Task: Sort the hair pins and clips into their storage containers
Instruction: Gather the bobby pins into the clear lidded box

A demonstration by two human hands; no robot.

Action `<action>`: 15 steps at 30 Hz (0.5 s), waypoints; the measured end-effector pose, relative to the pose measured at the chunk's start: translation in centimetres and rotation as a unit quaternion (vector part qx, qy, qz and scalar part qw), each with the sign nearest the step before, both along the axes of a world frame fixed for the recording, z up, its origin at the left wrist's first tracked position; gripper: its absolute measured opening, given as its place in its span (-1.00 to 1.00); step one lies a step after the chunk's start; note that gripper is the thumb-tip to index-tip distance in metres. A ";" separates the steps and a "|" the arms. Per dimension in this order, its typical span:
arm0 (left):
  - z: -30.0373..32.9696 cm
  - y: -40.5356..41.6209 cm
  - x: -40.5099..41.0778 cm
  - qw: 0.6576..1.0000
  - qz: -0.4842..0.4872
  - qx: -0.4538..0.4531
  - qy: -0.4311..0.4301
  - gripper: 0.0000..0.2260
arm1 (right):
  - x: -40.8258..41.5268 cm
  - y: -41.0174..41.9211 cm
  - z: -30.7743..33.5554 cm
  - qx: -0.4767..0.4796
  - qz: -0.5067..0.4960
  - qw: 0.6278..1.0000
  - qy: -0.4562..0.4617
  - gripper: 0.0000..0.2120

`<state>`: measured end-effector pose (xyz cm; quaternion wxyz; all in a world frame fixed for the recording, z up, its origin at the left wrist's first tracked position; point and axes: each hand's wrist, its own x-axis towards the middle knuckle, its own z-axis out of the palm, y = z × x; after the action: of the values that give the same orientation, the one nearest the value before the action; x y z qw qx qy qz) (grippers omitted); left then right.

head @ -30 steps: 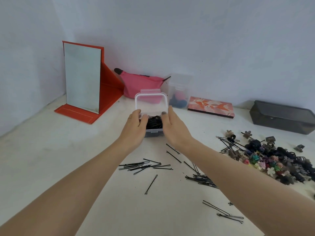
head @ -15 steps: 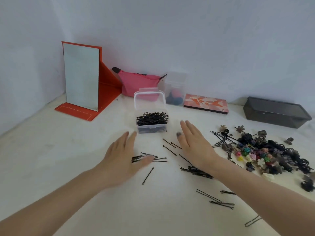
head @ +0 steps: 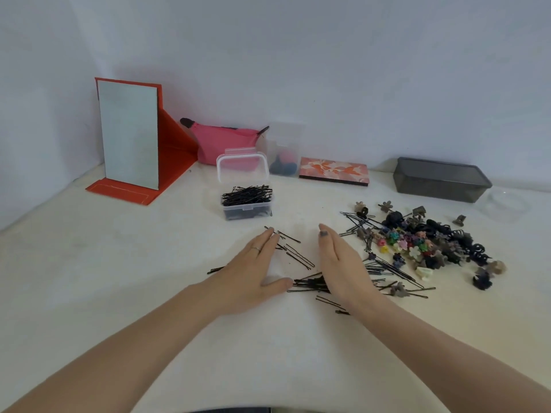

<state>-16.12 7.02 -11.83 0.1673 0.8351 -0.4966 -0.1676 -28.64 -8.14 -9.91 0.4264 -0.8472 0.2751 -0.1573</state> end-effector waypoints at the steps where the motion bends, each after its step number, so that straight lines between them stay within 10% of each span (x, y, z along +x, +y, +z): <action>1: 0.0 -0.6 -0.1 1.000 0.000 -0.003 0.007 -0.19 | -0.1 0.4 -0.3 0.005 -0.005 1.000 -0.002 -0.57; 6: 0.4 -2.3 -0.6 0.998 -0.029 -0.041 0.023 -0.21 | 0.6 1.2 -0.3 0.081 0.002 0.995 -0.056 -0.60; 15: -0.4 -0.9 1.3 0.989 0.010 0.120 -0.090 0.20 | -2.4 -0.7 -3.0 -0.254 0.075 0.950 0.168 -0.38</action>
<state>-14.87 6.14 -12.24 0.0221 0.8655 -0.4778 -0.1489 -31.08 -8.81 -12.95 0.1556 -0.9598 0.2294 -0.0445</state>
